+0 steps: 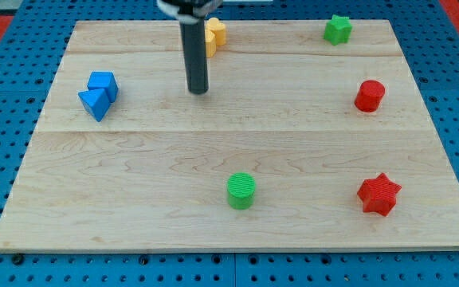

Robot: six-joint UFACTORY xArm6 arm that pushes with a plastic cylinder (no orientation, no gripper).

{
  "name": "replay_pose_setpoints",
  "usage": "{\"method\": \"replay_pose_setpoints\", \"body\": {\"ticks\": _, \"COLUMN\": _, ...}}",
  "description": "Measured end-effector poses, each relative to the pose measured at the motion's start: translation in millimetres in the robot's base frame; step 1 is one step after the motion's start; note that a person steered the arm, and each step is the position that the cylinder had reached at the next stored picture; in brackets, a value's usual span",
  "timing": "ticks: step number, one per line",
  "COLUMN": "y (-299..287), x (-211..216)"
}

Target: Push the green circle closer to the center

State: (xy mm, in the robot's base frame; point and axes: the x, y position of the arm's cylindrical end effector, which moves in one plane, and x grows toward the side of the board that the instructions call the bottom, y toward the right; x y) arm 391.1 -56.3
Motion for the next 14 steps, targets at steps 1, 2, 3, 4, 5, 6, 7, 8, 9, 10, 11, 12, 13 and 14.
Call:
{"method": "replay_pose_setpoints", "body": {"ticks": 1, "y": -13.7, "x": 69.0}}
{"method": "replay_pose_setpoints", "body": {"ticks": 2, "y": -23.5, "x": 117.7}}
{"method": "replay_pose_setpoints", "body": {"ticks": 3, "y": -23.5, "x": 135.3}}
{"method": "replay_pose_setpoints", "body": {"ticks": 4, "y": -13.5, "x": 153.2}}
{"method": "replay_pose_setpoints", "body": {"ticks": 5, "y": -1.1, "x": 163.1}}
{"method": "replay_pose_setpoints", "body": {"ticks": 6, "y": 4.1, "x": 169.9}}
{"method": "replay_pose_setpoints", "body": {"ticks": 7, "y": 27.9, "x": 179.9}}
{"method": "replay_pose_setpoints", "body": {"ticks": 8, "y": 43.3, "x": 179.9}}
{"method": "replay_pose_setpoints", "body": {"ticks": 9, "y": 59.3, "x": 179.9}}
{"method": "replay_pose_setpoints", "body": {"ticks": 10, "y": 59.4, "x": 179.9}}
{"method": "replay_pose_setpoints", "body": {"ticks": 11, "y": 63.8, "x": 179.8}}
{"method": "replay_pose_setpoints", "body": {"ticks": 12, "y": 85.2, "x": 167.9}}
{"method": "replay_pose_setpoints", "body": {"ticks": 13, "y": 95.9, "x": 149.5}}
{"method": "replay_pose_setpoints", "body": {"ticks": 14, "y": 103.9, "x": 132.8}}
